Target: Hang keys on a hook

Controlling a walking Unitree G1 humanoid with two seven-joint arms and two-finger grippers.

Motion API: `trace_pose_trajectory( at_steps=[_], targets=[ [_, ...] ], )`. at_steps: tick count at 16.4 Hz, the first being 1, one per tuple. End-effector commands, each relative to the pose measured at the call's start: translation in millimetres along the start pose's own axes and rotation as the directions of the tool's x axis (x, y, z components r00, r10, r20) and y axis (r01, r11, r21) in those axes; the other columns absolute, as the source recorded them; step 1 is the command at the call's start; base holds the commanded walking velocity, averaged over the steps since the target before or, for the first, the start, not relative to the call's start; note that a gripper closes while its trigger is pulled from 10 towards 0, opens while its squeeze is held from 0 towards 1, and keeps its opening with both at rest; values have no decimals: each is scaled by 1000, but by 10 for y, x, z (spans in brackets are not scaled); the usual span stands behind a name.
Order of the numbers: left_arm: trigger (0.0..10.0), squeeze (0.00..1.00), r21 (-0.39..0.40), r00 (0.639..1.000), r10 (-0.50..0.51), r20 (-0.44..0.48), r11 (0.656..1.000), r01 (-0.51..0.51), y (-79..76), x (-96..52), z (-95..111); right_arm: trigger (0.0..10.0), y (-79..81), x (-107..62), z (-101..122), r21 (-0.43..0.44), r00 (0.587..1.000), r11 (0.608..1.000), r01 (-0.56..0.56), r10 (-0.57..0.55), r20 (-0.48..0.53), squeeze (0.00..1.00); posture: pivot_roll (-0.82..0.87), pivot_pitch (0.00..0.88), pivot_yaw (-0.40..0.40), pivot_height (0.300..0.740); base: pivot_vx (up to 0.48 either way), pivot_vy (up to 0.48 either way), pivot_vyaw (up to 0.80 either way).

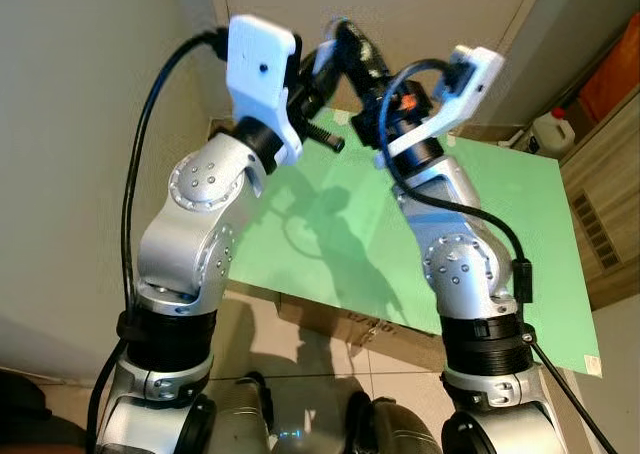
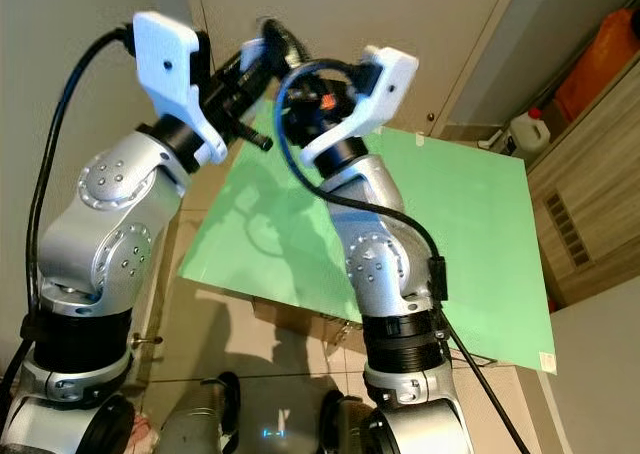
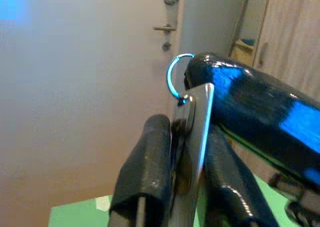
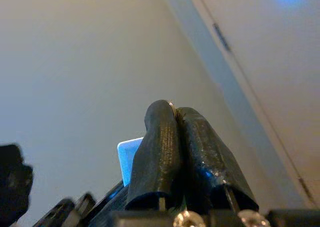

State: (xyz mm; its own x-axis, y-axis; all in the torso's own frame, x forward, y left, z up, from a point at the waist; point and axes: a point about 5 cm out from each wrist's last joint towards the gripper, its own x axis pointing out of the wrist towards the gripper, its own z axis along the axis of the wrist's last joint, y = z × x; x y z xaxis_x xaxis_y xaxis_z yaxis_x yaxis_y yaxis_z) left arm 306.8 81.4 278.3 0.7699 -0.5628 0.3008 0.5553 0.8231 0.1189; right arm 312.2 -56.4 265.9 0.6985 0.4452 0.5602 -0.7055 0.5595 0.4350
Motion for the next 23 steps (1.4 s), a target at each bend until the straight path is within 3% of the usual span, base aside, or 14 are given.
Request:
trace_pose_trajectory(
  at_steps=[1, 2, 3, 4, 5, 8, 9, 10, 13, 16, 17, 18, 19, 23],
  targets=[
    [10000, 227, 22, 1000, -6, -22, 1000, 7, -47, 22, -4, 0, 25, 1, 14, 19, 1000, 1000, 6, -6, 23, 0, 175, 165, -35, 740, 0, 0, 0],
    [10000, 773, 17, 999, -40, -4, 999, 40, -74, 4, 10, 0, 27, -4, 9, 19, 1000, 1000, 7, -7, 22, 0, 175, 165, -35, 740, 0, 0, 0],
    [10000, 1000, -3, 997, -70, 6, 998, 70, -100, -4, 20, 0, 28, -5, 7, 18, 1000, 1000, 7, -7, 21, 0, 175, 164, -34, 740, 0, 0, 0],
    [10000, 318, 22, 996, -72, -48, 997, 73, -120, -2, -36, 0, 33, -7, -7, 19, 1000, 1000, 8, -8, 19, 0, 175, 164, -34, 740, 0, 0, 0],
    [10000, 1000, 27, 994, -81, -69, 996, 83, -135, -14, -72, 0, 27, -9, -22, 13, 1000, 1000, 13, -13, 14, 0, 178, 164, -32, 740, 0, 0, 0],
    [10000, 1000, 25, 993, -69, -92, 997, 72, -123, -60, -166, 0, -64, -33, -72, -32, 997, 996, 78, -78, -7, 0, 175, 164, -28, 740, 0, 0, 0],
    [10000, 867, 35, 990, -52, -134, 998, 57, -102, -92, -270, 0, -159, -60, -90, -64, 990, 989, 136, -137, -12, 0, 173, 164, -29, 740, 0, 0, 0],
    [10000, 0, 36, 983, -45, -179, 998, 52, -85, -149, -400, 0, -302, -108, -111, -112, 975, 970, 218, -221, -21, 0, 173, 163, -29, 740, 0, 0, 0],
    [10000, 0, 18, 957, -19, -290, 999, 26, -43, -321, -731, 0, -666, -323, -180, -242, 917, 895, 375, -396, -47, 0, 173, 156, -30, 740, 0, 0, 0],
    [10000, 0, 17, 878, 80, -471, 997, -82, 27, -801, -1359, 0, -1007, -946, -335, -331, 838, 823, 462, -527, -141, 0, 167, 148, -28, 740, 0, 0, 0],
    [10000, 0, -5, 868, 98, -488, 993, -115, 15, -934, -1453, 2157, -993, -1055, -333, -285, 836, 831, 477, -529, -144, 0, 163, 147, -25, 740, 0, 0, 0],
    [10000, 0, -29, 863, 114, -491, 989, -147, 0, -1031, -1504, 7529, -968, -1117, -323, -238, 839, 840, 488, -527, -137, 0, 161, 146, -24, 740, 0, 0, 0],
    [10000, 0, -69, 863, 146, -483, 976, -204, -10, -1128, -1537, 10000, -930, -1175, -309, -175, 840, 845, 506, -528, -121, 0, 153, 141, -23, 740, 0, 0, 0],
    [10000, 0, -126, 802, 276, -530, 910, -396, -50, -1528, -1801, 10000, -815, -1534, -530, -87, 782, 803, 590, -595, -188, 0, 137, 127, -30, 740, 0, 0, -511]
  ],
)
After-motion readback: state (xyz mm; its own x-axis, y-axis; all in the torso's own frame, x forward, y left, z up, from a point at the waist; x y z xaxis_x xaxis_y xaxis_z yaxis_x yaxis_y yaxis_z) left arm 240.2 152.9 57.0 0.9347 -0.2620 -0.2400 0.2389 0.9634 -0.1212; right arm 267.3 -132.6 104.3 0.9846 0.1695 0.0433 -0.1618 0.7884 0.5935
